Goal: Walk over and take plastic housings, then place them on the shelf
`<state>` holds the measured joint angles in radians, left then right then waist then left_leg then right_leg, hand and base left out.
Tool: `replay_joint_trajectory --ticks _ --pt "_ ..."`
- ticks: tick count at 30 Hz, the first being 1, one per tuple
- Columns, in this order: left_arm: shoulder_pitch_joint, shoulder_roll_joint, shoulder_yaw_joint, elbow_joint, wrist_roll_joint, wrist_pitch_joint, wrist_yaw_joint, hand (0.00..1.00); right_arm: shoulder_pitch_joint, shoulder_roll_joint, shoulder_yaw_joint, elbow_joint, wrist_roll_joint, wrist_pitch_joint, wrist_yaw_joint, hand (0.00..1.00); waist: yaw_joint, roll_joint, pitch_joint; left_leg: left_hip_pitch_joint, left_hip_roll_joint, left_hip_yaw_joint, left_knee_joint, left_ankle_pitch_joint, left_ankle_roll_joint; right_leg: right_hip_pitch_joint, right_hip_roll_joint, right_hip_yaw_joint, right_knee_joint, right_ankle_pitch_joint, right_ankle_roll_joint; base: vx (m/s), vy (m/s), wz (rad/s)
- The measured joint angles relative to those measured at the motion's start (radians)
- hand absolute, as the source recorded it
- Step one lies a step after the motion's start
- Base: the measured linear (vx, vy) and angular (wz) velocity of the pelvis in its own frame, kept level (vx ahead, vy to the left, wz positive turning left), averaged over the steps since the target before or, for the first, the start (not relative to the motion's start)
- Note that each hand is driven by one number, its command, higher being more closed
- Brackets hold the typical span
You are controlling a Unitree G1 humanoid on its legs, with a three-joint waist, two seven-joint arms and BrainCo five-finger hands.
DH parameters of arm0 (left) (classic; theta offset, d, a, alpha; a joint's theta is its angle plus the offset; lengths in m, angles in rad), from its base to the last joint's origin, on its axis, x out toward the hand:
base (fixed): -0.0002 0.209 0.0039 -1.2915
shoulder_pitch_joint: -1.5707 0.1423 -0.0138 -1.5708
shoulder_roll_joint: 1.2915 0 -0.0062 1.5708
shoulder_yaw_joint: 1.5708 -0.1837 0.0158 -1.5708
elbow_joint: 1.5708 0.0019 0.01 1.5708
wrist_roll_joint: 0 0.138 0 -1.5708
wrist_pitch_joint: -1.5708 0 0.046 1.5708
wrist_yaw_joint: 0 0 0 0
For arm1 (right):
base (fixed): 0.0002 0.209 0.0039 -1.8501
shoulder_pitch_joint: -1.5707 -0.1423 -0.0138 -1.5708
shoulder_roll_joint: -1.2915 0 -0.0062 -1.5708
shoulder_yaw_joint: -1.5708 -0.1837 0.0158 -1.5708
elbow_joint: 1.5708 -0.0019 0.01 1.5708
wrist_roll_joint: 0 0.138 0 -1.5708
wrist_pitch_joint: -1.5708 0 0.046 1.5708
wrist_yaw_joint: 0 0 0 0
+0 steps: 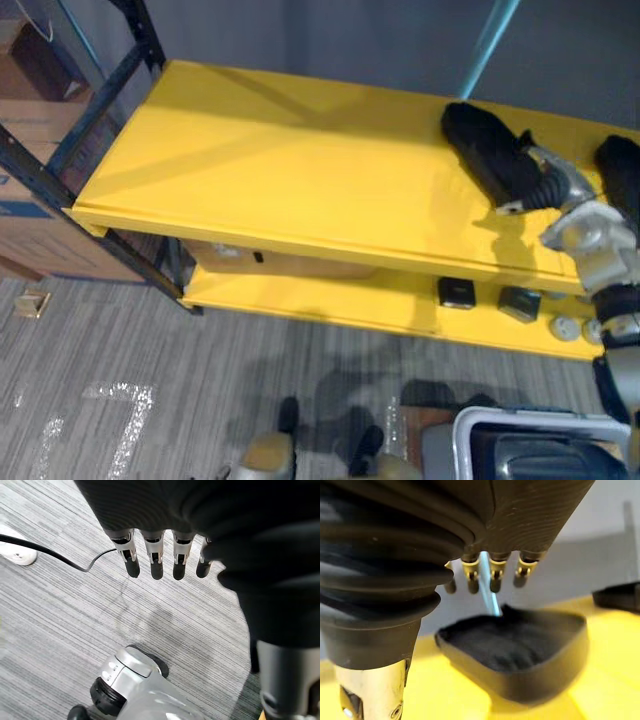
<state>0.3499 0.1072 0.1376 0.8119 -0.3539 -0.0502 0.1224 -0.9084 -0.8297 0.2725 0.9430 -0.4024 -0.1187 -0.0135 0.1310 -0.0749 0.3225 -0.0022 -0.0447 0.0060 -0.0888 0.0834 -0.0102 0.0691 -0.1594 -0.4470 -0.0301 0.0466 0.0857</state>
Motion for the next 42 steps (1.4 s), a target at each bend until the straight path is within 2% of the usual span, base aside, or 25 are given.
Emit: replay_joint_trajectory --ticks 4,9,14,15,19,22,27,29,34,42 --pt "-0.008 0.003 -0.005 -0.023 -0.002 0.000 -0.009 0.00 -0.034 -0.021 0.037 0.025 -0.013 0.042 0.019 0.00 0.008 0.006 0.027 -0.004 0.004 0.000 0.001 0.000 0.000 -0.003 -0.001 -0.001 0.001 0.007 0.007 0.00 -0.002 0.01" --pt "-0.009 0.011 -0.036 -0.049 -0.013 -0.002 -0.009 0.00 -0.074 -0.038 0.038 0.068 -0.016 0.126 0.019 0.00 0.019 0.014 0.032 -0.032 0.007 0.002 0.006 0.001 0.001 -0.032 0.001 0.000 0.005 0.008 0.006 0.02 -0.003 0.02" --pt "-0.010 0.012 -0.046 -0.057 -0.040 -0.002 -0.012 0.00 -0.102 -0.059 0.037 0.094 -0.042 0.209 0.020 0.00 0.022 0.045 0.050 -0.035 0.010 0.005 0.005 0.000 0.001 -0.043 0.001 0.007 0.020 0.003 -0.002 -0.01 0.000 -0.02" --pt "-0.010 0.013 -0.048 -0.055 -0.040 -0.002 -0.014 0.00 -0.104 -0.061 0.036 0.098 -0.042 0.220 0.029 1.00 0.022 0.050 0.053 -0.036 0.012 0.006 0.005 0.000 0.001 -0.048 0.001 0.010 0.024 0.001 -0.005 -0.03 0.001 -0.07" --pt "-0.013 0.021 -0.075 -0.054 -0.041 -0.002 -0.018 0.00 -0.117 -0.063 0.034 0.099 -0.042 0.245 0.097 1.00 0.021 0.062 0.060 -0.036 0.019 0.009 0.005 0.000 0.000 -0.052 0.003 0.015 0.025 -0.001 -0.006 -0.01 -0.002 -0.04" --pt "-0.027 0.023 -0.075 -0.053 -0.041 -0.002 -0.020 0.00 -0.123 -0.069 0.034 0.099 -0.047 0.242 0.126 1.00 0.022 0.068 0.063 -0.037 0.023 0.009 0.005 0.001 0.000 -0.052 0.005 0.015 0.025 -0.001 -0.008 0.00 0.000 0.00" --pt "-0.039 0.026 -0.076 -0.057 -0.041 -0.002 -0.021 0.00 -0.128 -0.083 0.035 0.099 -0.065 0.198 0.153 1.00 0.022 0.068 0.063 -0.036 0.024 0.011 0.005 0.001 -0.001 -0.052 0.006 0.016 0.025 -0.002 -0.009 0.00 0.000 0.00" --pt "-0.040 0.030 -0.078 -0.057 -0.041 -0.002 -0.021 0.00 -0.128 -0.083 0.045 0.098 -0.082 0.165 0.163 1.00 0.022 0.068 0.063 -0.036 0.024 0.013 0.005 0.001 -0.001 -0.052 0.006 0.016 0.025 -0.002 -0.009 0.00 0.000 0.00" --pt "-0.039 0.040 -0.079 -0.055 -0.041 0.000 -0.022 0.00 -0.126 -0.084 0.065 0.091 -0.082 0.118 0.143 1.00 0.023 0.068 0.063 -0.033 0.025 0.024 0.005 0.001 -0.001 -0.053 0.007 0.023 0.025 -0.002 -0.008 0.00 0.002 -0.04" --pt "-0.040 0.040 -0.079 -0.054 -0.041 -0.005 -0.023 0.00 -0.112 -0.083 0.107 0.046 -0.035 0.077 0.076 1.00 0.023 0.070 0.062 -0.031 0.028 0.030 0.005 0.001 -0.001 -0.053 0.010 0.030 0.025 -0.001 -0.007 0.00 0.000 -0.02"
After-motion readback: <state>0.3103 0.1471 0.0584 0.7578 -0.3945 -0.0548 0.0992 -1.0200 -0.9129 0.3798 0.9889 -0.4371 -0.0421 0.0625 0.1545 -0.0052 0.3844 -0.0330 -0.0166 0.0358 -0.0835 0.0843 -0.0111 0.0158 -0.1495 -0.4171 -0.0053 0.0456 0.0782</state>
